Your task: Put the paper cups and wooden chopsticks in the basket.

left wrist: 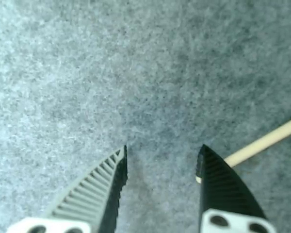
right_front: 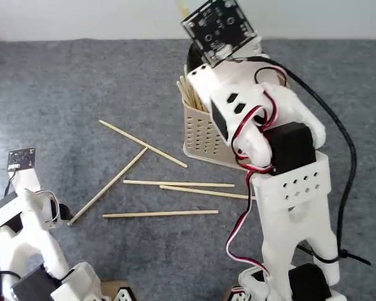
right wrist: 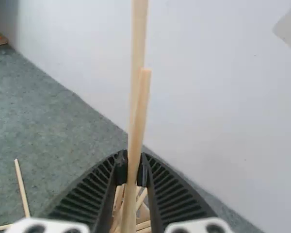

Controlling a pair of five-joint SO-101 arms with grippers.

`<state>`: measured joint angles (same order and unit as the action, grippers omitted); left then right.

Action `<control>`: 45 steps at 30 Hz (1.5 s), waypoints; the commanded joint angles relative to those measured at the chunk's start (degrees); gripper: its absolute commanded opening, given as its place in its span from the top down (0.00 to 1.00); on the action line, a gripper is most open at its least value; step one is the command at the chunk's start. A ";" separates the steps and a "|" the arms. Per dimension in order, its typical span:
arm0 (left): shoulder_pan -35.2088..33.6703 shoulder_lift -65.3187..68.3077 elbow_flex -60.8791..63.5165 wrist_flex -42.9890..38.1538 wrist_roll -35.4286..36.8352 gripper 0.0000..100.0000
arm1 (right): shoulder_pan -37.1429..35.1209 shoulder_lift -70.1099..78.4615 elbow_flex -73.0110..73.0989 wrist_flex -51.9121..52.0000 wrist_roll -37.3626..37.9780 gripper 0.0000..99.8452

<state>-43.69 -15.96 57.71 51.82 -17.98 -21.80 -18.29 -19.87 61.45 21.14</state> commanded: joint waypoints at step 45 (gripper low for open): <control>-0.18 -2.02 0.48 -2.20 0.09 0.77 | 4.09 23.08 -7.74 -20.88 -17.23 0.99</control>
<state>-43.69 -15.96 58.24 50.42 -17.98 -18.29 5.45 -24.88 37.89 5.32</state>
